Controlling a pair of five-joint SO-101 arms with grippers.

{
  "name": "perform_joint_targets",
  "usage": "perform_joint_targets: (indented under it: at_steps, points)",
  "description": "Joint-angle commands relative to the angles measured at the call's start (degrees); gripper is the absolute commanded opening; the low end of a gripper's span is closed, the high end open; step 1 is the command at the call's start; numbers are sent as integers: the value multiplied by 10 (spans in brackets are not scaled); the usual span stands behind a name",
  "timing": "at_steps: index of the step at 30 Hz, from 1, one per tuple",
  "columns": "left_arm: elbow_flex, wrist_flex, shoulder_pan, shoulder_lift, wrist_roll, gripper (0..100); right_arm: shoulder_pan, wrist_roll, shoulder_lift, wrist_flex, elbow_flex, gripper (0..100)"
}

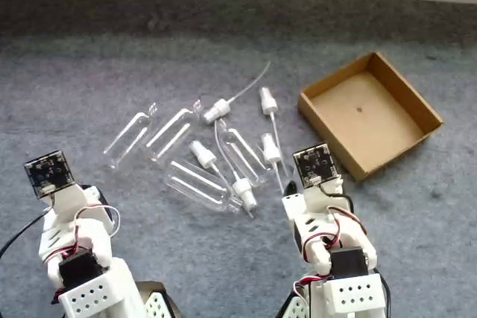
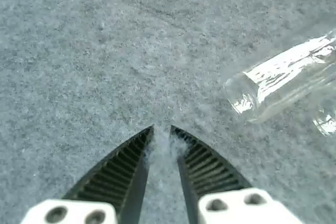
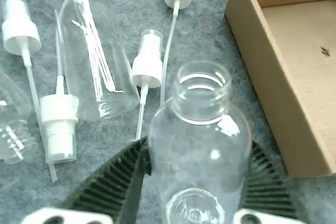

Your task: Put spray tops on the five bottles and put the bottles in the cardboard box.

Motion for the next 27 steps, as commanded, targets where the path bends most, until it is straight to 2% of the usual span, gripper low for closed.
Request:
perform_joint_targets:
  at_steps: [1,3,7,14,19,27]
  points:
    - [-43,-4,-4,0,-106,5,9,-7,-5,-18,-4,224]
    - [-84,23,15,1,-151,5,9,-7,-5,-18,-4,224]
    - [-186,100,28,2,-155,7,9,-7,-5,-18,-4,224]
    - [-300,177,70,29,-156,7,9,-7,-5,-18,-4,224]
    - [-428,251,109,184,-156,8,8,-7,-5,-25,12,224]
    - [-609,348,262,464,-152,8,10,-7,-5,-70,42,224]
